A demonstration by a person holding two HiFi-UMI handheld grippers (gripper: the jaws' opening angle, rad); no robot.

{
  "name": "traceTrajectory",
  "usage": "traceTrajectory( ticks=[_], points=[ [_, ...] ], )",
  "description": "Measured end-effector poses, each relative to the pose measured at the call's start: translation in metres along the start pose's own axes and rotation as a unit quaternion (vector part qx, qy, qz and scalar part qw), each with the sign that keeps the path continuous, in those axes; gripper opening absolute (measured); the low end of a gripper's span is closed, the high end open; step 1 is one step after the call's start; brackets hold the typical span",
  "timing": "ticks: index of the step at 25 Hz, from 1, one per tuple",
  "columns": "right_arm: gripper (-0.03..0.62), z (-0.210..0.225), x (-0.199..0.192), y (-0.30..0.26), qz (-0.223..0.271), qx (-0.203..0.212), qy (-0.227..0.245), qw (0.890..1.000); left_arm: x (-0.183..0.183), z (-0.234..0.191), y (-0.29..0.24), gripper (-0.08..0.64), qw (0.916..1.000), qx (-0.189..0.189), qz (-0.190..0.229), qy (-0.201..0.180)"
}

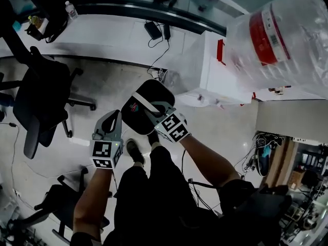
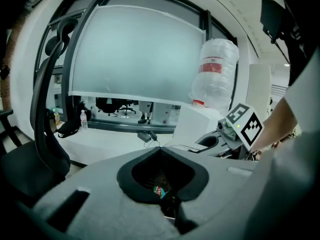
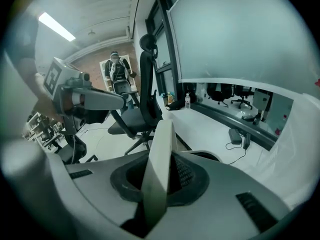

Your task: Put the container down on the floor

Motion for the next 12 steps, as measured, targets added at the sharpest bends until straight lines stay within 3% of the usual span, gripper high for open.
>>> traceTrajectory(
  ticks=[12],
  points=[
    [0.041,0.031,-0.070,-0.085,-0.049,0.028,0.023,0.998,-0.050,-0.032,-0.077,0.008,0.9971,0.041,-0.048,0.043]
  ],
)
Point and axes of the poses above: the fingertips, and each gripper's own axes: y backward along the fingers, z to its right, x out of its top, the point moved 10 cm from there along y, backward along the fingers, and after that the axes turned 14 degrees about y, right-handed, at the moved point
